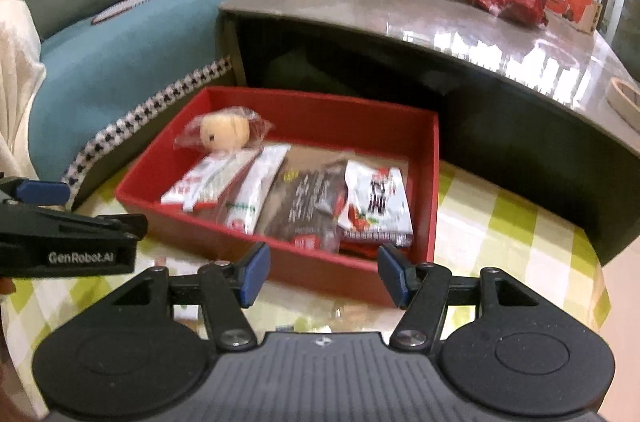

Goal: Organize snacks
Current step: 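Grasp the green-white Kaprons wafer packet with the left gripper, then grasp the clear waffle packet with the right gripper while the left lifts the Kaprons packet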

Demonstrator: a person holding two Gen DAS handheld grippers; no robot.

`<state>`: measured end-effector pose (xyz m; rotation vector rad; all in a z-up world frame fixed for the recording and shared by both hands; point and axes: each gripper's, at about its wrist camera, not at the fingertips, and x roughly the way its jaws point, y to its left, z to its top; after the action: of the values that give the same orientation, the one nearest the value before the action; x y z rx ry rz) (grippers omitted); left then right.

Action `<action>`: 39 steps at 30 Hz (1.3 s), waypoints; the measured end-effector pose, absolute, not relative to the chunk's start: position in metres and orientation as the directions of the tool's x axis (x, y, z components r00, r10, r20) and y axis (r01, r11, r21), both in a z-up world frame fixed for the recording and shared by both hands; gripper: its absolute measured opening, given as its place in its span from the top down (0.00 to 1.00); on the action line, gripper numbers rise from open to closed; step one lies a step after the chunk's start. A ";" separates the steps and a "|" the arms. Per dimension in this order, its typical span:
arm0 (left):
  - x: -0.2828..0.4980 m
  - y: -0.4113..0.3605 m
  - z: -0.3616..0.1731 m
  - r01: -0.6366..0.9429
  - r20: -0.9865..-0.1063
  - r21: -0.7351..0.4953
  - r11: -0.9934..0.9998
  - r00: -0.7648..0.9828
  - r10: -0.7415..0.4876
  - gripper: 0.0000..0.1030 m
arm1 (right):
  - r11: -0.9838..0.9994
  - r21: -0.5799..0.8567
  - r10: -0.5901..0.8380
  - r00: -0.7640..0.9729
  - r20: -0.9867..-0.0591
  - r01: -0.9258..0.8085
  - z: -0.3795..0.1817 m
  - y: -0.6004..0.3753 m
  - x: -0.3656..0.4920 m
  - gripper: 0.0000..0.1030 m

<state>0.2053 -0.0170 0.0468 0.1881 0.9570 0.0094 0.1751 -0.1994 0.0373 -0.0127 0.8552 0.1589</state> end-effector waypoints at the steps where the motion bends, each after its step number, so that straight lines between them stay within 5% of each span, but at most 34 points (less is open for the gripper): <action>1: 0.205 -0.015 0.043 0.071 -0.819 0.167 0.983 0.566 0.098 0.14 | 0.988 0.048 0.132 0.639 -0.758 -0.148 0.036 -0.199 0.173 0.37; 9: 0.218 -0.003 0.008 0.041 -0.909 0.037 0.998 0.416 0.017 0.14 | 0.986 0.051 0.138 0.615 -0.777 -0.157 0.032 -0.202 0.167 0.36; 27: 0.253 -0.033 -0.042 0.006 -0.958 0.016 1.000 0.288 0.014 0.09 | 0.987 0.092 0.152 0.570 -0.808 -0.133 0.018 -0.224 0.172 0.34; 31: 0.252 -0.024 -0.042 -0.034 -0.963 -0.033 0.999 0.270 -0.022 0.23 | 0.987 0.107 0.156 0.558 -0.815 -0.121 0.015 -0.236 0.173 0.33; 39: 0.238 -0.014 -0.026 0.020 -0.953 -0.026 0.999 0.302 -0.031 0.29 | 0.983 0.109 0.169 0.491 -0.854 -0.149 -0.005 -0.238 0.170 0.33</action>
<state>0.2378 -0.0145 -0.0256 -0.0102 1.2637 -0.0334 0.1704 -0.2379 -0.0046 0.0211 1.0395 0.1934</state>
